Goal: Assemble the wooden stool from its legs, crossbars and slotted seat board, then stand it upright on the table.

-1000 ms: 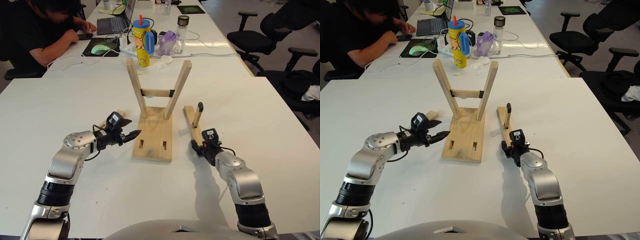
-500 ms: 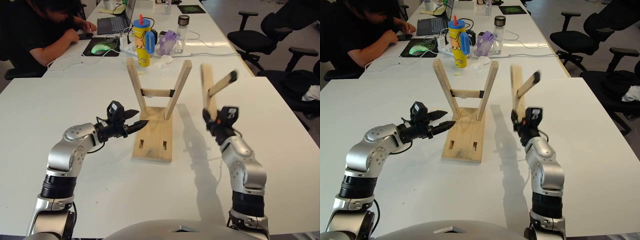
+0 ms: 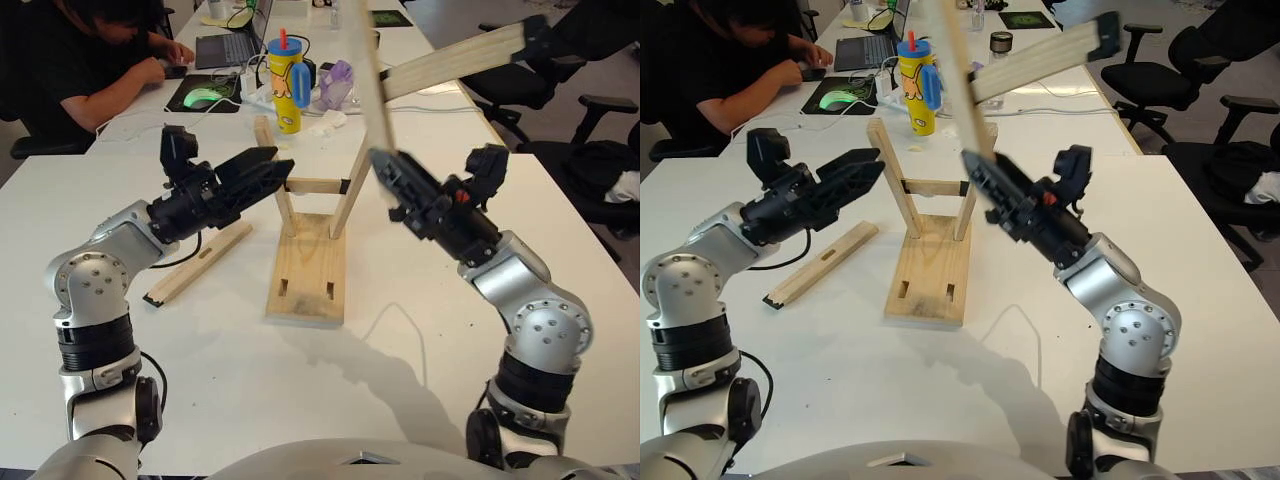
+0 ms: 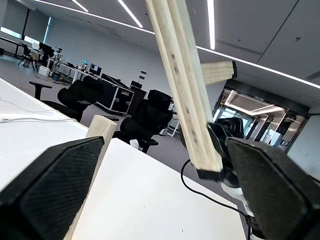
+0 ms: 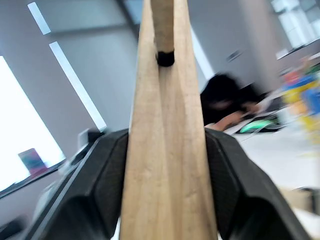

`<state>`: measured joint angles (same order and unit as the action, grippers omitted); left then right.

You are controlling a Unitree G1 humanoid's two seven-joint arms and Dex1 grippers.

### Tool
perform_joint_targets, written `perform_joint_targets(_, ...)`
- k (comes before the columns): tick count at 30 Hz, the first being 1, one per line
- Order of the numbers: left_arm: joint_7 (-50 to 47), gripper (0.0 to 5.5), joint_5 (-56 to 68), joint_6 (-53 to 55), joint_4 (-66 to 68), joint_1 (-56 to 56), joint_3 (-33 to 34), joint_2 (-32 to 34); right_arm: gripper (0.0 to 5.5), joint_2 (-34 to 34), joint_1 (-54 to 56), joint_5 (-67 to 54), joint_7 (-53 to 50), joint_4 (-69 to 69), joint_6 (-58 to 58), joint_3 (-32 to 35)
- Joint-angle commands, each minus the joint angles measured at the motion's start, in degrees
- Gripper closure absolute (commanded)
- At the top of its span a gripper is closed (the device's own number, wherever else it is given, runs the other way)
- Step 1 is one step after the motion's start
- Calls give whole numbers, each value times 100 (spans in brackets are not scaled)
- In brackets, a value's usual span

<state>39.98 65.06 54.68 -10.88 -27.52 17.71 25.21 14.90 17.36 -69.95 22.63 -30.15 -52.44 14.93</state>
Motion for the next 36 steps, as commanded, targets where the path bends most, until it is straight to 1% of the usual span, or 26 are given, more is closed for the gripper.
perform_joint_targets(1,-109,54,391,368,197,-403,0,165,345,641,-37,-927,462,126,-552,-141)
perform_joint_targets(3,-102,54,445,441,233,-505,-38,233,345,826,4,-1166,534,188,-641,-193)
perform_joint_targets(7,-129,54,978,686,305,-664,149,305,345,1137,4,-1322,670,217,-725,-347)
perform_joint_targets(11,-183,54,1461,880,256,-720,211,423,345,1292,-59,-1397,751,206,-699,-460)
perform_joint_targets(12,-192,71,1580,946,220,-717,196,472,345,1310,-68,-1414,743,229,-670,-473)
perform_joint_targets(17,-182,71,1895,1092,182,-646,154,668,345,1479,-102,-1544,884,231,-679,-551)
perform_joint_targets(18,-197,91,1892,1088,189,-637,137,683,345,1509,-113,-1587,911,231,-697,-565)
perform_joint_targets(20,-199,105,1896,1090,199,-632,91,714,345,1603,-150,-1588,1014,195,-738,-622)
perform_joint_targets(22,-189,142,1902,1085,211,-640,68,741,345,1685,-183,-1605,1088,194,-753,-670)
perform_joint_targets(26,-102,200,1890,1121,176,-617,-4,827,345,1777,-202,-1587,1166,250,-709,-707)
perform_joint_targets(33,175,310,1737,1163,184,-571,-187,979,345,1891,-130,-1446,1307,265,-682,-796)
perform_joint_targets(36,358,343,1527,1130,138,-521,-274,1120,345,1957,-72,-1403,1368,291,-689,-818)
